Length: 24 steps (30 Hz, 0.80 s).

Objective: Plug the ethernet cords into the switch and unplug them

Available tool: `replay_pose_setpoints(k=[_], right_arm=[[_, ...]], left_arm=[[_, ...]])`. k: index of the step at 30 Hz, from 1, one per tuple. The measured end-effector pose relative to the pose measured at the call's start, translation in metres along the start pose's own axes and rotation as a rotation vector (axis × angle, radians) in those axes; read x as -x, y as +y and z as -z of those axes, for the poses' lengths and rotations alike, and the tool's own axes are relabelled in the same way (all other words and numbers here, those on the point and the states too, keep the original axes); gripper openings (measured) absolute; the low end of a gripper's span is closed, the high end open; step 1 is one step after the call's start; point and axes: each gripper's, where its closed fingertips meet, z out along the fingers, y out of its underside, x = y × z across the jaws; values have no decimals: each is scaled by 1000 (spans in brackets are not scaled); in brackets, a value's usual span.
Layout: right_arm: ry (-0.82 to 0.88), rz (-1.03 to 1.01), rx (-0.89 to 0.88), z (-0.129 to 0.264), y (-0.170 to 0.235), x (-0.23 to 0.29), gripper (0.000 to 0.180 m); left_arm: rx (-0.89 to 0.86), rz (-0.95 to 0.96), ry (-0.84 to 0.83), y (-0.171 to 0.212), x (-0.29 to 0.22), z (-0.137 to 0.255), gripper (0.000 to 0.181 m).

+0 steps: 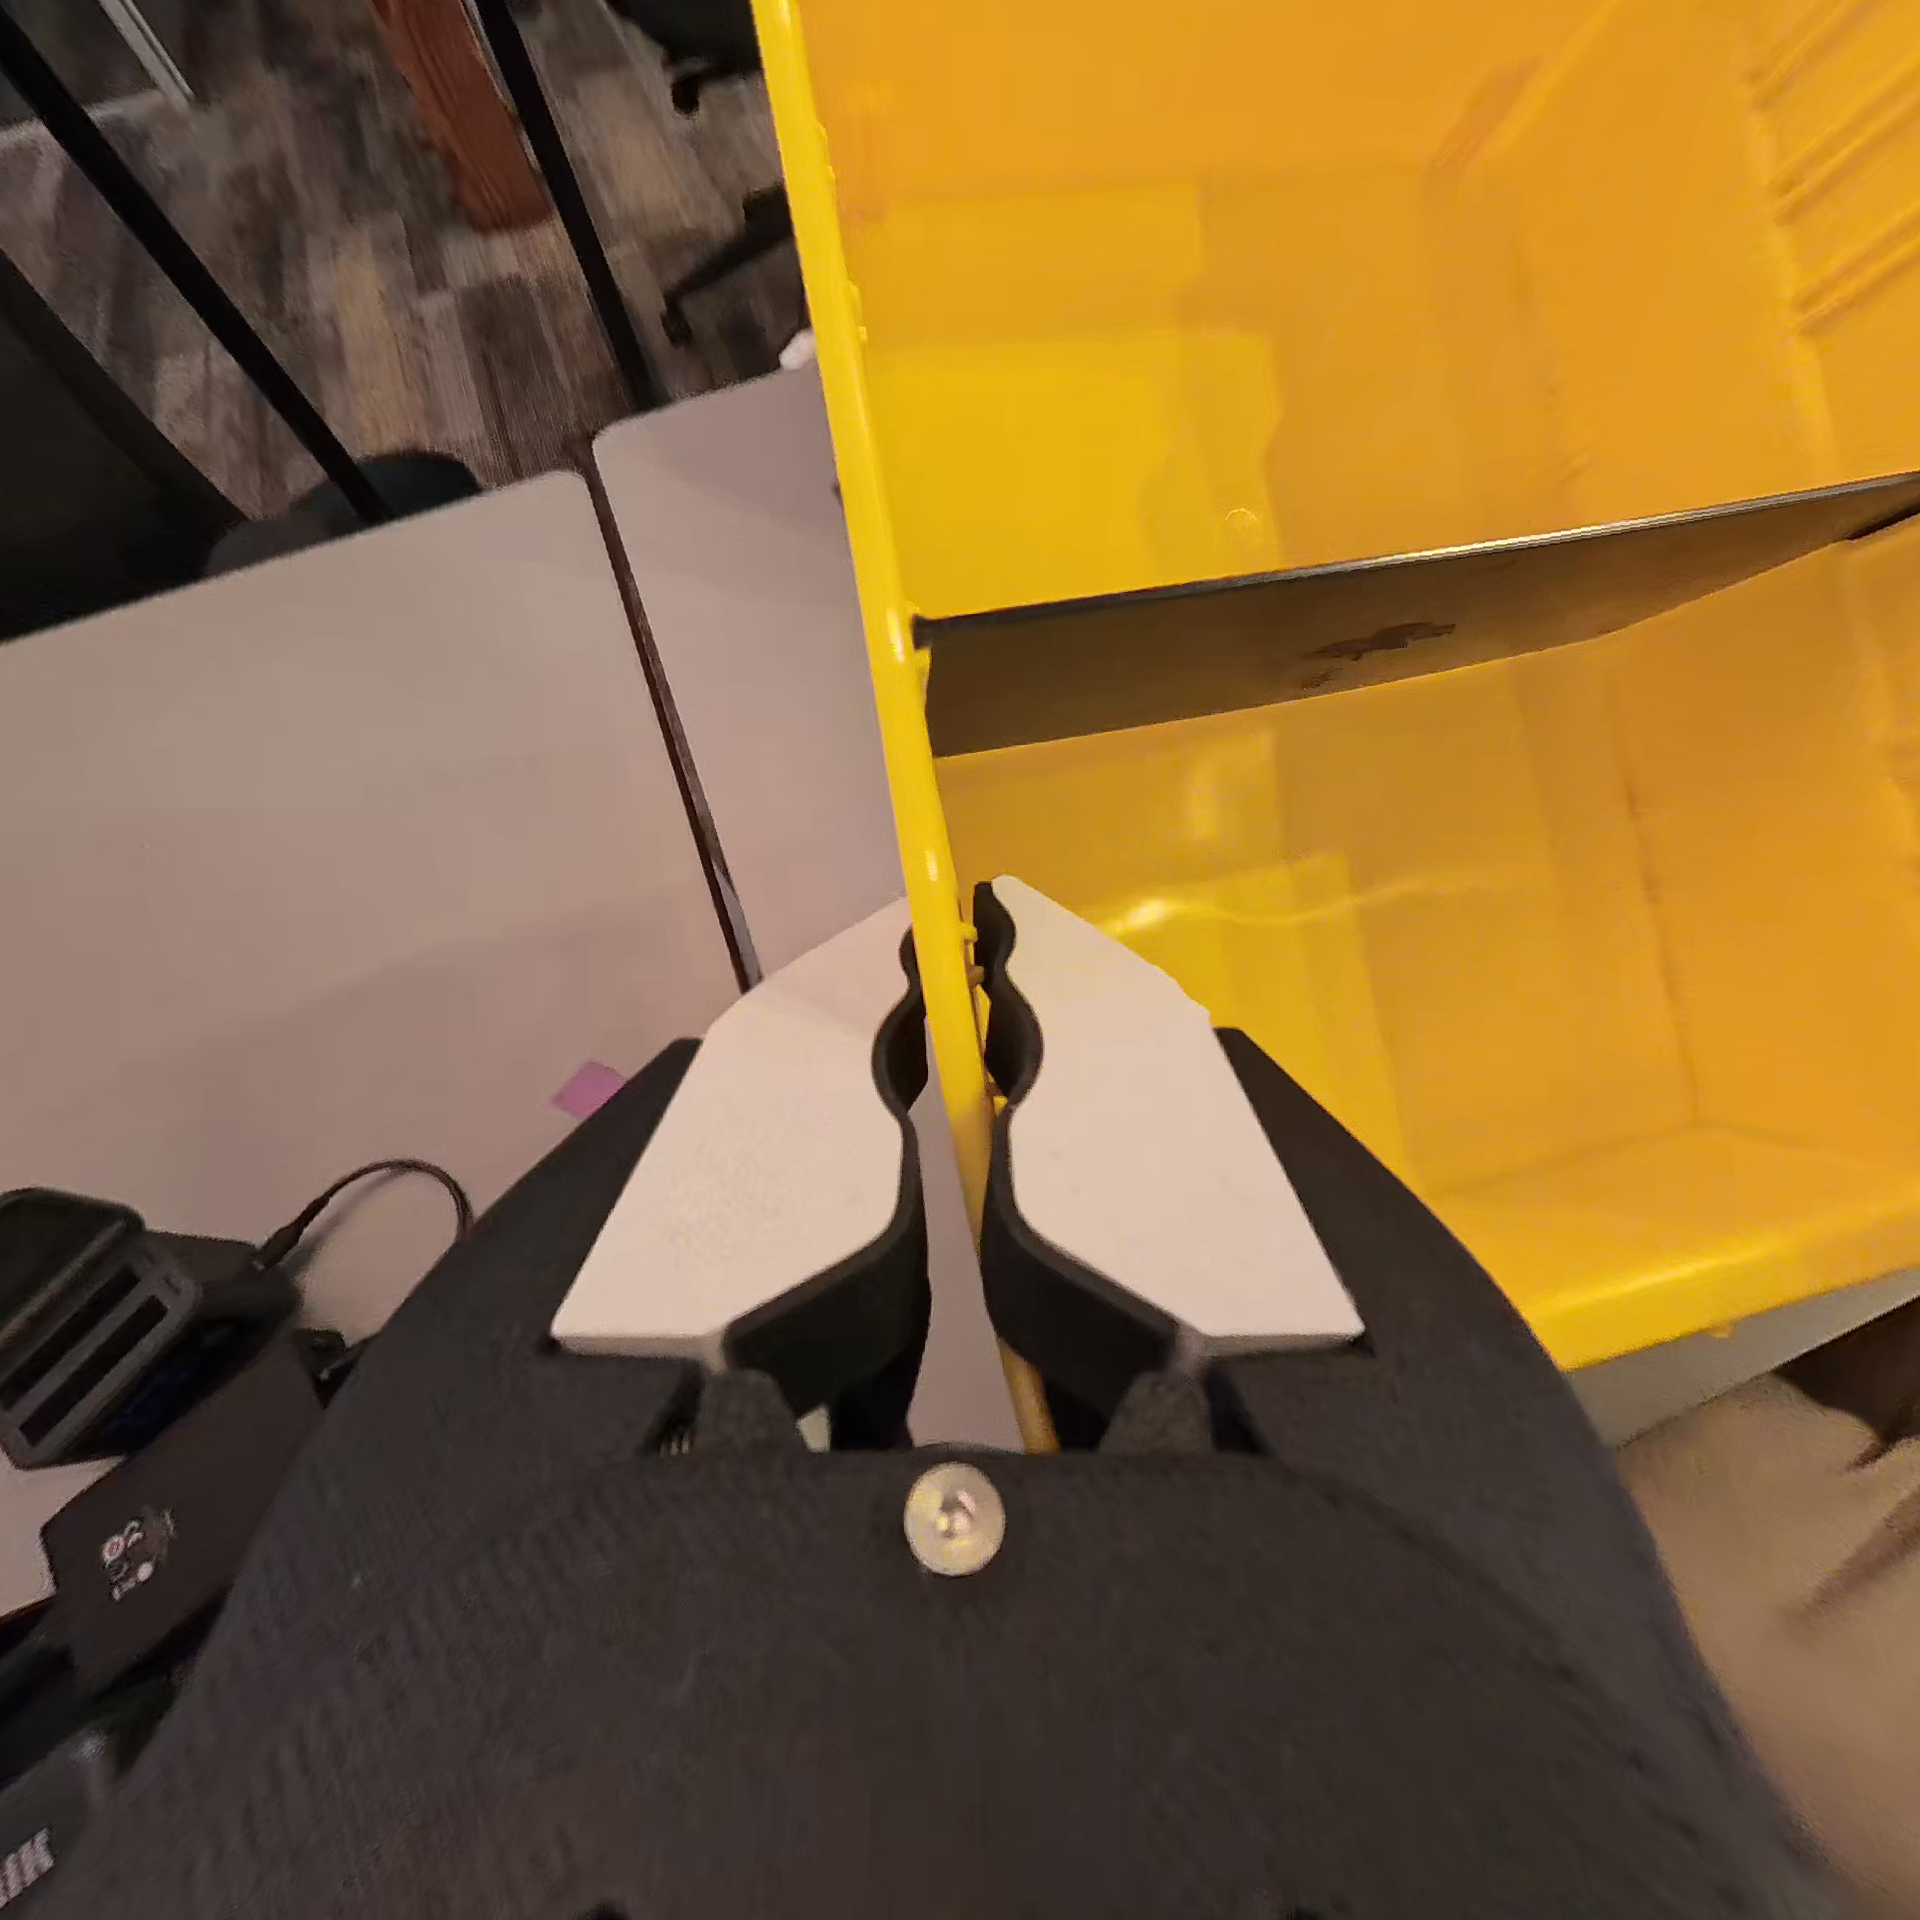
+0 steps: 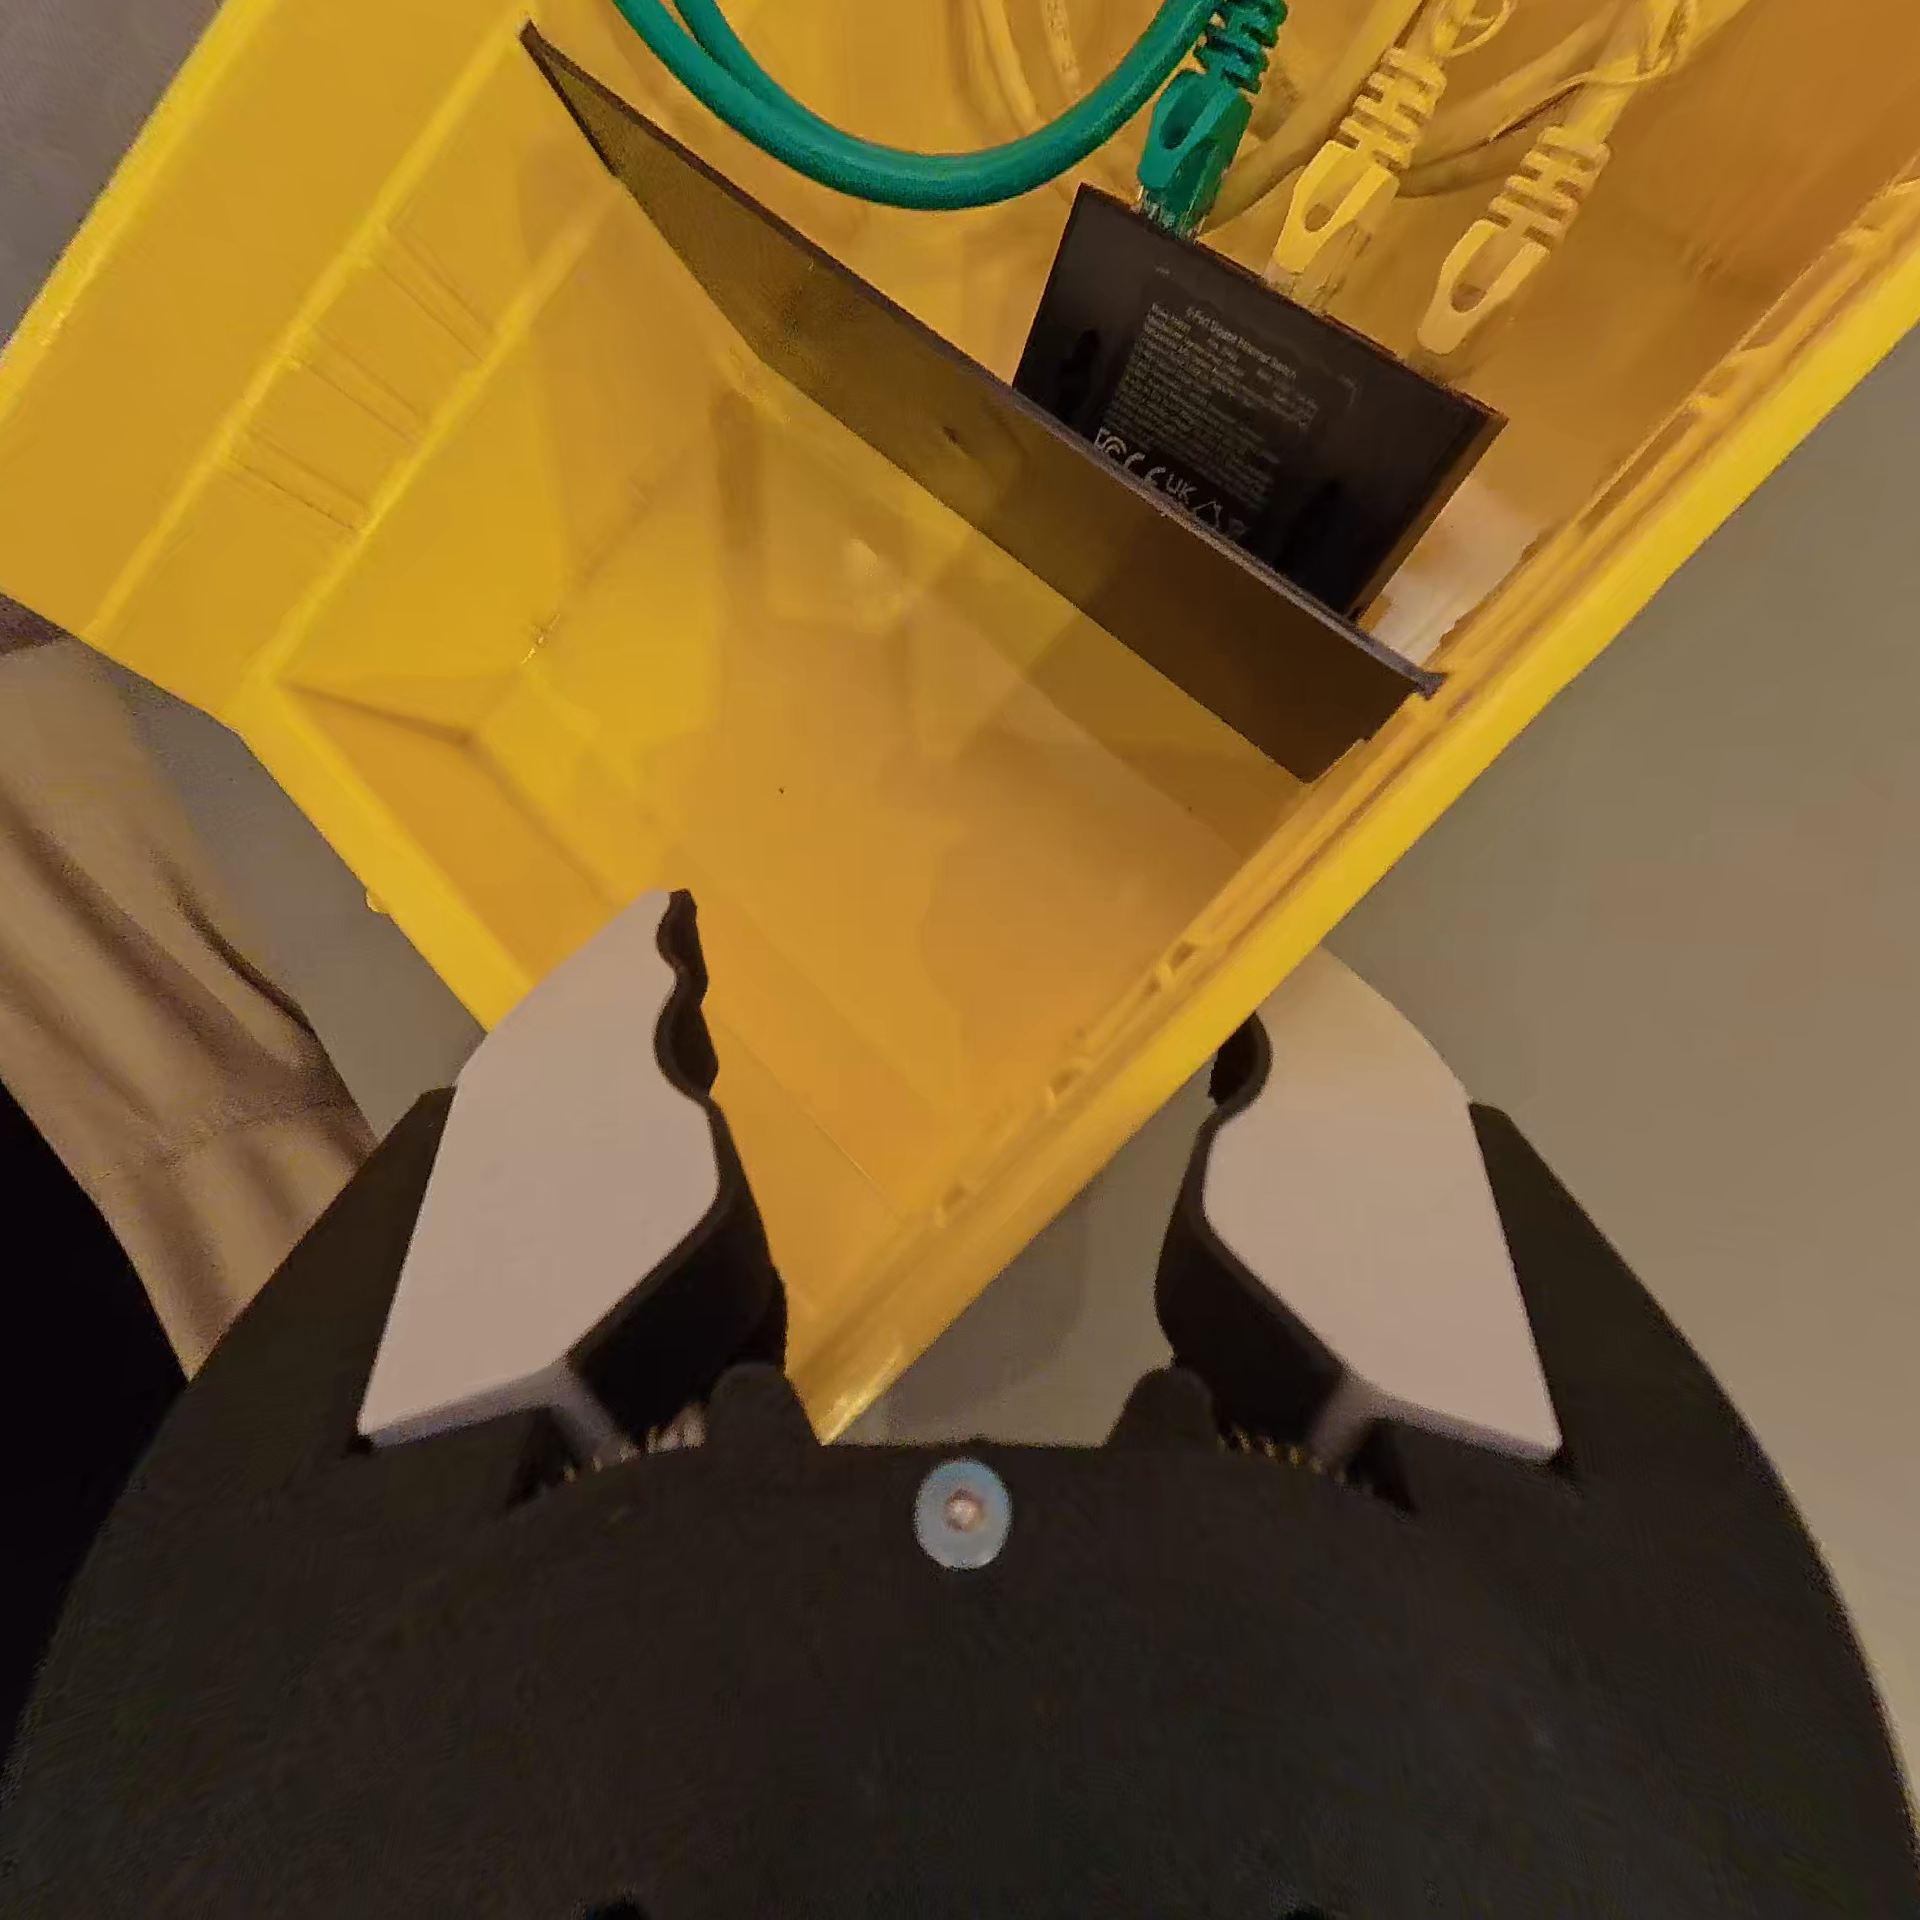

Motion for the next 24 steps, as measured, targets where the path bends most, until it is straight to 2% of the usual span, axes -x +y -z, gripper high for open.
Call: replay_pose_setpoints(k=[1, 6, 8, 11, 14, 16, 20, 24], right_arm=[[-27, 0, -19, -9, -9, 11, 99], [-323, -26, -110, -45, -51, 94, 135], [-423, 34, -107, -48, -54, 122, 138], [-426, 7, -170, -34, -63, 110, 135], [-485, -58, -308, 13, -69, 89, 124], [-449, -73, -405, 52, -66, 69, 121], [-285, -94, -594, 138, -41, 25, 116], [-105, -162, -742, 216, 8, -13, 112]], left_arm=[[-23, 3, 1, -8, -4, 4, 5], [-110, -26, -5, -42, -28, 24, 6], [-144, -41, 1, -54, -40, 30, 6], [-193, -58, 31, -69, -66, 33, 6], [-228, -58, 126, -80, -111, 19, 6], [-219, -69, 210, -84, -151, -1, 5], [-141, -85, 392, -79, -246, -53, 6], [-48, -174, 502, -59, -346, -107, 6]])
